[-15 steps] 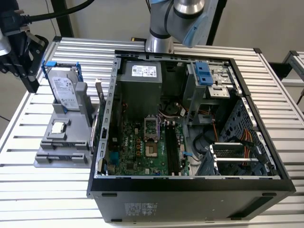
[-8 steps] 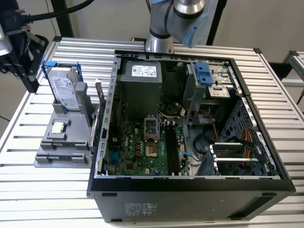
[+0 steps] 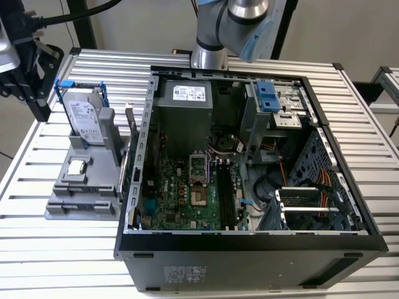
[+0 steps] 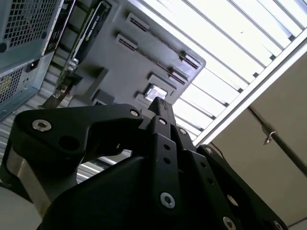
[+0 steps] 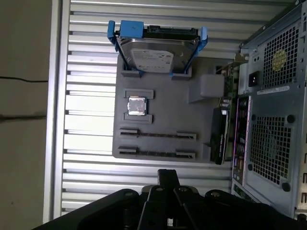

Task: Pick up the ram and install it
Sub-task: 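Pick up the ram and move it above insertion slot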

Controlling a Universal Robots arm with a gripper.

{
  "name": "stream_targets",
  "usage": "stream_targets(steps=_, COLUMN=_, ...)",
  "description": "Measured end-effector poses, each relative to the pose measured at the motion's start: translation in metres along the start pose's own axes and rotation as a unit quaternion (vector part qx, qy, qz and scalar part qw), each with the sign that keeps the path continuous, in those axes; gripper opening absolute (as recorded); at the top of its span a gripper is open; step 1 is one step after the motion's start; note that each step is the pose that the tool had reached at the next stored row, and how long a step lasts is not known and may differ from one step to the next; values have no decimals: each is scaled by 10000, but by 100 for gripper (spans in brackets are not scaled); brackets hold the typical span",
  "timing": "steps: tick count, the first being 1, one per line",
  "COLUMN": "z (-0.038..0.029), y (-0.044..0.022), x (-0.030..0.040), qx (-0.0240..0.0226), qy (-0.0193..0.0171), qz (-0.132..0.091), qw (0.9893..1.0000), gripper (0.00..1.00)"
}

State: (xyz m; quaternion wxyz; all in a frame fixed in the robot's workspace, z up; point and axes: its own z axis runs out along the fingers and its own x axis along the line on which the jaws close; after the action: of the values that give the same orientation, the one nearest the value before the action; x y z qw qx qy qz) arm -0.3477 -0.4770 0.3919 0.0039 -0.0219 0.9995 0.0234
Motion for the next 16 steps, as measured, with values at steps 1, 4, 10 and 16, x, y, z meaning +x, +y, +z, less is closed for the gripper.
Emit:
stream_targets(steps=1, z=0, y=0, x=0, qx=1, qy=1, qz=-27, qw=10000, gripper=0)
stream_targets(steps=4, z=0, y=0, x=0, qx=4, qy=6, qz=-110, qw=9999, gripper=0)
stream_targets(steps=10, z=0, y=0, x=0, qx=20, qy=16, qz=-313, qw=9995, gripper=0)
stream_targets(steps=16, z=0, y=0, x=0, qx=30, qy=24, qz=-481, qw=9988, gripper=0)
